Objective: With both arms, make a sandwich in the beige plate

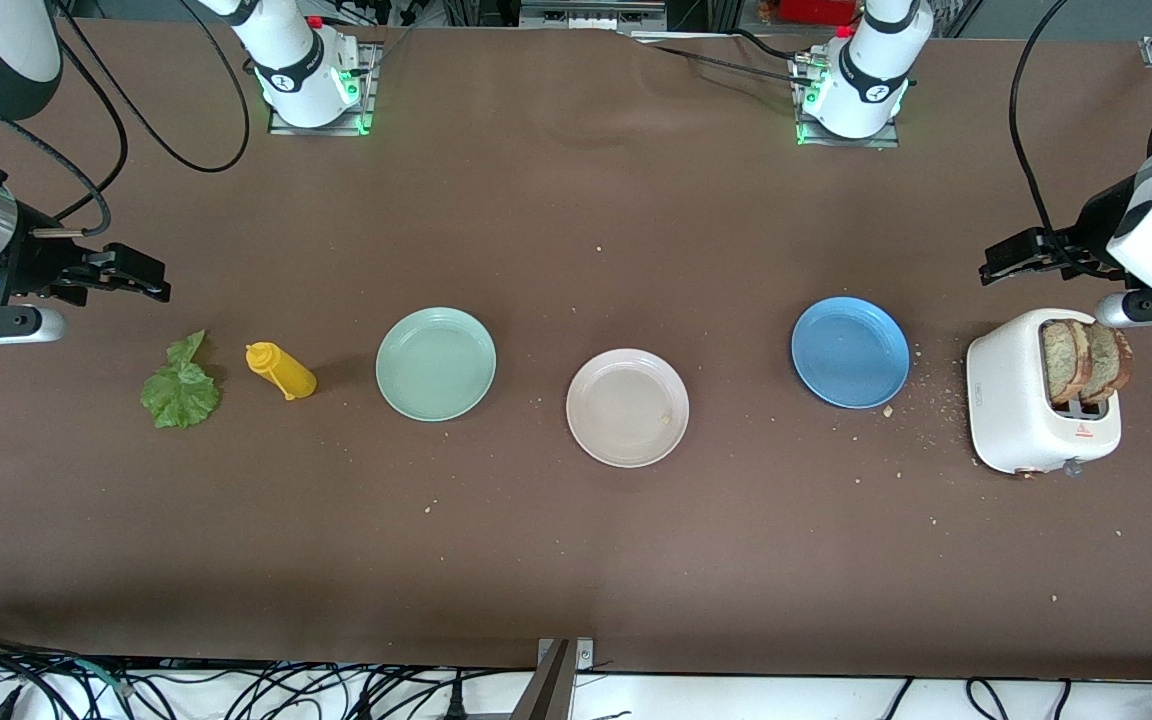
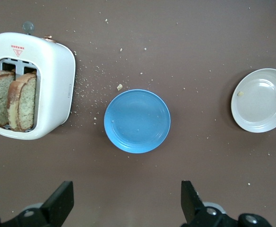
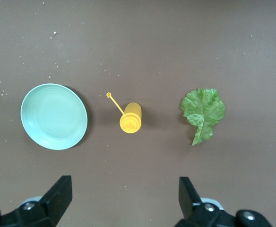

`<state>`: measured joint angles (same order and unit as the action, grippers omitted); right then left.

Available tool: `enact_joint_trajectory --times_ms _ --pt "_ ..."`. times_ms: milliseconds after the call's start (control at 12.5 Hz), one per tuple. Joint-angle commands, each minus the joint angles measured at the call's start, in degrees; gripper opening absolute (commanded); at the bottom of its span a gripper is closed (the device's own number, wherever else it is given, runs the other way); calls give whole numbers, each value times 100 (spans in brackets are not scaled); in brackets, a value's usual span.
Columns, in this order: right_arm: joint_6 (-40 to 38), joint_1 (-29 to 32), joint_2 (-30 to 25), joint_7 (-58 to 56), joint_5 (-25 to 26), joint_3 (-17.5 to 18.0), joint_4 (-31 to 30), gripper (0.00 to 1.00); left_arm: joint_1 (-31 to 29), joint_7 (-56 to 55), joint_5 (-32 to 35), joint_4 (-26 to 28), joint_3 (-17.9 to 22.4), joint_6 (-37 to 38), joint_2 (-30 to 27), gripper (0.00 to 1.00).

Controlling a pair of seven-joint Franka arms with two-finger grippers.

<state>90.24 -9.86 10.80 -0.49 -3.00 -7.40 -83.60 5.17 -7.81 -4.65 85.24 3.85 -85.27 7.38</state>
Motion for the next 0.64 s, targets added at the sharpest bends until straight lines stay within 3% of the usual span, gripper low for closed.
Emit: enact_joint_trajectory --times_ms 0,559 --pt "3 20 -34 -65 -113 2 -24 100 1 25 -133 -122 10 107 53 100" --pt "20 20 -34 -65 -113 2 -24 100 36 25 -133 -113 10 107 53 100"
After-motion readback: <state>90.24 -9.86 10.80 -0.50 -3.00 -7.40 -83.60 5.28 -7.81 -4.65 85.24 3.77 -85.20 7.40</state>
